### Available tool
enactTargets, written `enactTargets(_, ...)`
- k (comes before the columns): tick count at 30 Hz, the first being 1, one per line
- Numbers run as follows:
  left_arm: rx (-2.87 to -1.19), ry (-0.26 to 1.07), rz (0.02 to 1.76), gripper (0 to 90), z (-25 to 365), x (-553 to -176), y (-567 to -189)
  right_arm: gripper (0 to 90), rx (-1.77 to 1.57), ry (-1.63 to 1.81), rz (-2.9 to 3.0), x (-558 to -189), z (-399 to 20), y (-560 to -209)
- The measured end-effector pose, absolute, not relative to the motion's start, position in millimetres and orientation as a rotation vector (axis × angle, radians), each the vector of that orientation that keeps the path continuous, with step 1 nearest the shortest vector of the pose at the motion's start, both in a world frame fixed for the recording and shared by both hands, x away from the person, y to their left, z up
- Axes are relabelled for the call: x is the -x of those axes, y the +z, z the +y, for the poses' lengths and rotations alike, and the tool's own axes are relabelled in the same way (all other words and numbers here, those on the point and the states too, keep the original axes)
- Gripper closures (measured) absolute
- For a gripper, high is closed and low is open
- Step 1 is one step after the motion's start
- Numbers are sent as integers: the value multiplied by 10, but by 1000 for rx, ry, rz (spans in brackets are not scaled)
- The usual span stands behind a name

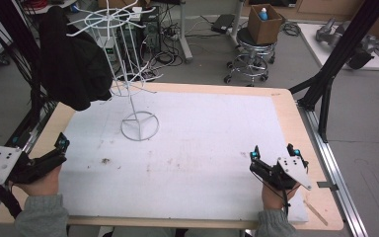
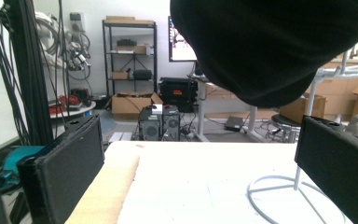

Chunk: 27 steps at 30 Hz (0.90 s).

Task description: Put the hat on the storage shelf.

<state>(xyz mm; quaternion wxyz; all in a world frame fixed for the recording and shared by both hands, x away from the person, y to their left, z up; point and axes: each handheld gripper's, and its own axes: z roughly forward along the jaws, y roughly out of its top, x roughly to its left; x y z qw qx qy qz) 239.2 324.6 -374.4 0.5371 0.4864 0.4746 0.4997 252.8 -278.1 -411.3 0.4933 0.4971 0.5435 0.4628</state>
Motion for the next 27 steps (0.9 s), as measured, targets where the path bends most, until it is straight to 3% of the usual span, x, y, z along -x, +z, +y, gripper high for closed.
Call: enactTargets(27,-1266,1189,1168,17,3219,-2511,-3960,5,-1208,1122,1321,-2526,-2782,-4112)
